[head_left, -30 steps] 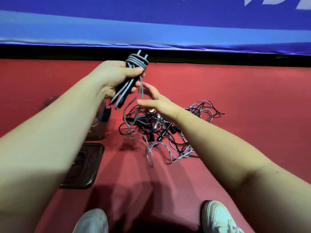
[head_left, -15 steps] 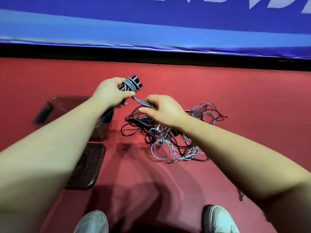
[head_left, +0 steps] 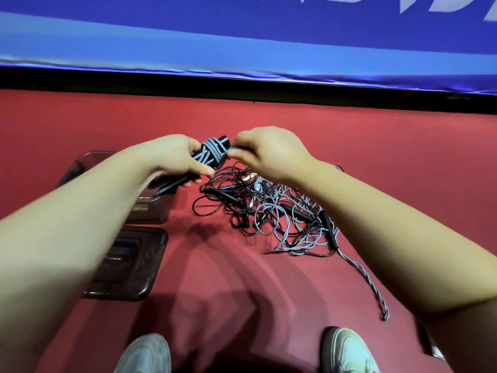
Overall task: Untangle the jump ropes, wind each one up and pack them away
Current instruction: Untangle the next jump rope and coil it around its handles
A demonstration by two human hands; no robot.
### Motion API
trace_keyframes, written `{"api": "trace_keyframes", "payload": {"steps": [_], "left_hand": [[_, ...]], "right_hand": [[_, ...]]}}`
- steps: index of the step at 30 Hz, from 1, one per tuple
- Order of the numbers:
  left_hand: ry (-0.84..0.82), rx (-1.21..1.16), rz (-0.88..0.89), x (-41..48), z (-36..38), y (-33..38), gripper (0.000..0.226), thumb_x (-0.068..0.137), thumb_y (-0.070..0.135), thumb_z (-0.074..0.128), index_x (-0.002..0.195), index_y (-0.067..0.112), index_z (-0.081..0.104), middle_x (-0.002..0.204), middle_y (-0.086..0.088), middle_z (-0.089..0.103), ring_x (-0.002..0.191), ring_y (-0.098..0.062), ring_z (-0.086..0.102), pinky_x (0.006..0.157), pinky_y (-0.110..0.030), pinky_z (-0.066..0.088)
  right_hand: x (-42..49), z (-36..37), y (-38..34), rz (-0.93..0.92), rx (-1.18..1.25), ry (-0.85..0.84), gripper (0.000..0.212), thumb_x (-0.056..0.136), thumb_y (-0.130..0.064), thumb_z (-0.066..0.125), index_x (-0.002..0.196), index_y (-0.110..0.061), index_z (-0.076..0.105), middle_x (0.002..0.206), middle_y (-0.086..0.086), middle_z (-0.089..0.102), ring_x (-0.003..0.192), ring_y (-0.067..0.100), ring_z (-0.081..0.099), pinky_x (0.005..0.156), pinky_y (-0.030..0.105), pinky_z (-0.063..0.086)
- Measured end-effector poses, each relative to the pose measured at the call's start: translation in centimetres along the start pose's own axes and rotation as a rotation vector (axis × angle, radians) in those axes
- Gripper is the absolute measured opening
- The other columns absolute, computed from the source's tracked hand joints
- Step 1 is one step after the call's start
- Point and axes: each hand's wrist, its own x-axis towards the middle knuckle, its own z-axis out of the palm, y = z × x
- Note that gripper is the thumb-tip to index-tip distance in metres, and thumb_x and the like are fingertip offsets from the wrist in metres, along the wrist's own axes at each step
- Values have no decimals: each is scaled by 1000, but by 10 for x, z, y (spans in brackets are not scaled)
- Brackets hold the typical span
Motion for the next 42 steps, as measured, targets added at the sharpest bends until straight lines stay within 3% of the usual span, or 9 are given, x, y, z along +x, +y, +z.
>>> {"api": "trace_keyframes", "payload": {"steps": [7,11,17,20,24,28,32,36,42], "left_hand": [[155,20,1,-2,3,5,10,85,11,69,88,6,61,63,-6,60,38,-4,54,40,-14,44],[285,478,105,5,12,12,20,82,29,72,81,13,60,72,-5,64,65,-21,58,60,-25,41],[438,774,252,8,40,19,11,88,24,60,97,17,60,87,-5,59,93,-32,58,69,-33,38],[413,929,318,4,46,25,18,90,23,56,107,20,59,100,-8,64,98,-33,58,70,-34,38],[270,1087,439,-2,59,27,30,88,36,60,110,16,58,103,-9,65,98,-33,59,73,-35,44],[100,1057,574,-10,73,24,27,86,38,62,104,18,60,101,-6,67,98,-31,60,72,-35,43],[40,980,648,-18,77,27,31,85,39,64,105,15,58,98,-6,67,95,-30,59,72,-36,41],[136,786,670,-23,79,36,56,82,39,69,120,12,39,93,-10,66,86,-34,59,69,-39,42],[164,493,607,-29,78,47,41,76,35,75,106,19,53,77,5,62,71,-15,56,65,-25,40]], "right_hand": [[-6,-4,-11,27,-141,-108,38,99,-44,35,107,-18,62,96,6,63,92,27,57,64,29,33],[-2,-3,-21,425,650,-320,39,100,-30,39,70,-14,59,53,1,42,39,11,36,40,22,29],[7,-11,-18,621,1223,-416,31,99,-13,35,73,-12,51,36,-10,35,29,1,22,30,13,15],[11,-26,-6,642,1017,-476,27,97,-16,43,73,-10,54,43,-6,38,32,4,24,31,15,18],[7,-39,14,375,203,-429,29,87,-40,62,76,-13,62,65,2,51,56,17,44,46,21,34],[-1,-23,38,253,152,-514,44,82,-49,63,91,-6,70,78,10,57,76,18,48,70,27,38],[-19,1,63,251,517,-530,30,86,-41,60,78,-12,61,63,-4,50,53,2,43,54,17,36],[-34,27,80,425,1021,-680,59,59,-66,71,82,-13,60,70,6,58,54,12,51,50,22,40],[-45,43,76,449,1198,-600,13,84,0,50,74,-9,50,60,-1,53,51,4,49,54,19,41]]}}
